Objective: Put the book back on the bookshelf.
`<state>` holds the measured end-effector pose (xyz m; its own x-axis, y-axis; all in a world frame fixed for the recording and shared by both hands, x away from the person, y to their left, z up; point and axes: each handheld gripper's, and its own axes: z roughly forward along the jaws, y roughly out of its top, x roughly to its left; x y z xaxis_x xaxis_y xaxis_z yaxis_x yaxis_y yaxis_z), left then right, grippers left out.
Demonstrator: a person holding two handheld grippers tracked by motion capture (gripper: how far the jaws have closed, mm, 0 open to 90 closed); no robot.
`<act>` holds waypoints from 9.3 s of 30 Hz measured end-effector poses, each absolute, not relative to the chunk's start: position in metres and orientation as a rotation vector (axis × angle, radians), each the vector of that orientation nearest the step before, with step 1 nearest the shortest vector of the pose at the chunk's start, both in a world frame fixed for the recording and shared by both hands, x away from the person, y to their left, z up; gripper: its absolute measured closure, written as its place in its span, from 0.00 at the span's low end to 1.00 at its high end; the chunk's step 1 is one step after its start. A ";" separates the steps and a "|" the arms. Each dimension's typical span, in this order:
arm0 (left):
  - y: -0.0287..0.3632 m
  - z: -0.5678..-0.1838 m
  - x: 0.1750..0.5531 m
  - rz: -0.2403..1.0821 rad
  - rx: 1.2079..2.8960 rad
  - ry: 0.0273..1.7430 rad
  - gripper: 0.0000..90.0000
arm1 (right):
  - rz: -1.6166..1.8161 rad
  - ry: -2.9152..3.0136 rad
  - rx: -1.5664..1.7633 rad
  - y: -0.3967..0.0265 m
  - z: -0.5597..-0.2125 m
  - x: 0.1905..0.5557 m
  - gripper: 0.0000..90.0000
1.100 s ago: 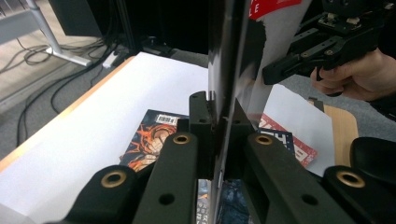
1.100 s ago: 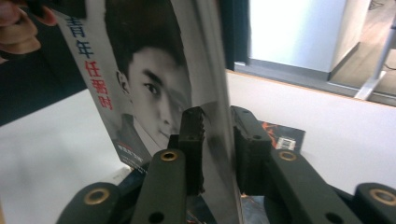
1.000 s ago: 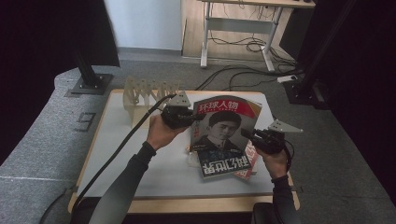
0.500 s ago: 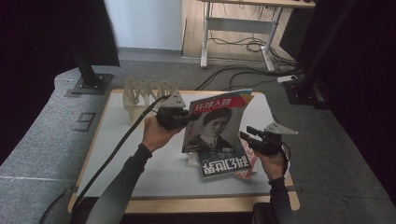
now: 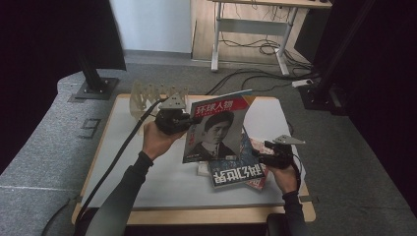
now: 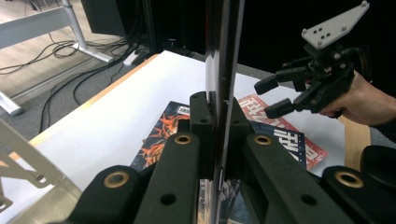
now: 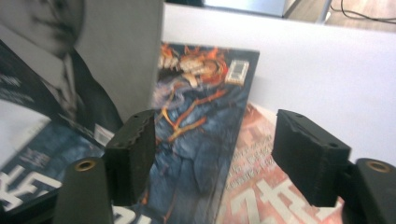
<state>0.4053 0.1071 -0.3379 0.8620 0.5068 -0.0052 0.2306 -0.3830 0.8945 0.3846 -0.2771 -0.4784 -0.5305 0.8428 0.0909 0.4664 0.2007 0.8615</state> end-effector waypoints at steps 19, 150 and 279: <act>0.130 -0.329 0.406 0.338 1.956 0.621 0.96 | 1.178 2.179 1.322 -0.276 -0.513 0.389 0.00; 0.307 -0.324 0.420 0.692 1.624 1.166 0.97 | 1.190 2.107 1.417 -0.301 -0.527 0.380 0.00; 0.293 -0.420 0.442 0.606 1.686 1.356 0.91 | 1.205 2.102 1.417 -0.302 -0.528 0.380 0.00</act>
